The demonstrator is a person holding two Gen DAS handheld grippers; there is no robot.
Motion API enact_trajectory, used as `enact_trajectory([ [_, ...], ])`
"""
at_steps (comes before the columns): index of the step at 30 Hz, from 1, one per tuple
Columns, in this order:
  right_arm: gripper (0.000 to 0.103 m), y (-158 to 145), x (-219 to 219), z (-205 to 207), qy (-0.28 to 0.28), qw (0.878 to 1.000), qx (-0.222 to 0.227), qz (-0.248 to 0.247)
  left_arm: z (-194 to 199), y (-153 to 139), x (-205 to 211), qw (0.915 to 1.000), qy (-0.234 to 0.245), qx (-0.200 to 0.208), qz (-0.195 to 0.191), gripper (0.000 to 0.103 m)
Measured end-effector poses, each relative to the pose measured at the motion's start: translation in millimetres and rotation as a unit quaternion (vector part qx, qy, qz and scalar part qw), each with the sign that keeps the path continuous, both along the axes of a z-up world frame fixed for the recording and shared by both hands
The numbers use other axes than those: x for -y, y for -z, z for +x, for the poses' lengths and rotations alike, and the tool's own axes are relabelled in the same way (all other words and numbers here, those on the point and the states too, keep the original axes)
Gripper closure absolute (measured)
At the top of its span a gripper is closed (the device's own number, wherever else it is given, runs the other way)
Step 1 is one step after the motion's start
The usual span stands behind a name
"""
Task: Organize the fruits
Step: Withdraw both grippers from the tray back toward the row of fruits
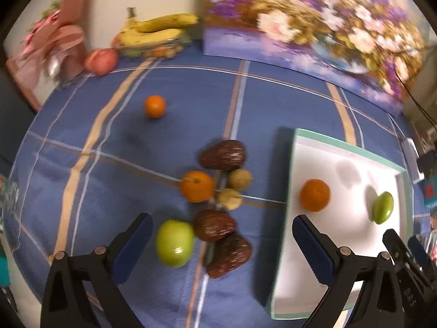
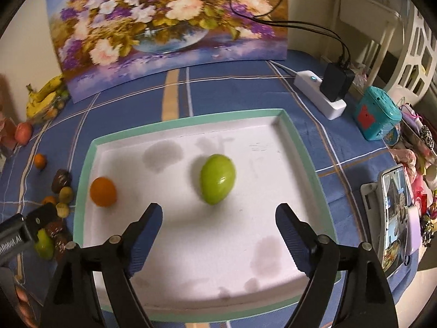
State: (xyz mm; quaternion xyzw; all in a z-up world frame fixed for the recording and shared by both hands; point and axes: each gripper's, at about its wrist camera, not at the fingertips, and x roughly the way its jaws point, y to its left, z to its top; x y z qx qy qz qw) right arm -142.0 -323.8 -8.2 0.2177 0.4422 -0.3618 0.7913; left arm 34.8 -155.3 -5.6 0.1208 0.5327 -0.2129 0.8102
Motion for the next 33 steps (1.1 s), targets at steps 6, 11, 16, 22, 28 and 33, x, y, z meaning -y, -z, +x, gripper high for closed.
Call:
enact_trajectory([
  [6, 0.017, -9, -20, 6, -0.023, 0.998, 0.049, 0.022, 4, -7, -20, 0.9997, -0.025, 0.008, 0.002, 0.000],
  [11, 0.017, -17, -39, 16, -0.022, 0.999, 0.025, -0.029, 8, -8, -31, 0.9994, -0.033, 0.007, 0.003, 0.000],
  [16, 0.017, -20, -46, 20, -0.027, 0.998, 0.038, -0.029, 14, -12, -42, 0.9990, -0.043, 0.005, -0.011, 0.000],
  [22, 0.017, -19, -59, 23, -0.038, 0.998, 0.048, -0.035, 21, -15, -50, 0.9986, -0.050, 0.005, -0.014, 0.000],
  [28, 0.017, -14, -67, 35, -0.060, 0.997, 0.049, -0.021, 33, -11, -63, 0.9985, -0.054, -0.001, 0.002, 0.000],
  [33, 0.017, -11, -76, 48, -0.069, 0.996, 0.057, -0.003, 47, -13, -85, 0.9969, -0.078, 0.009, 0.005, 0.000],
])
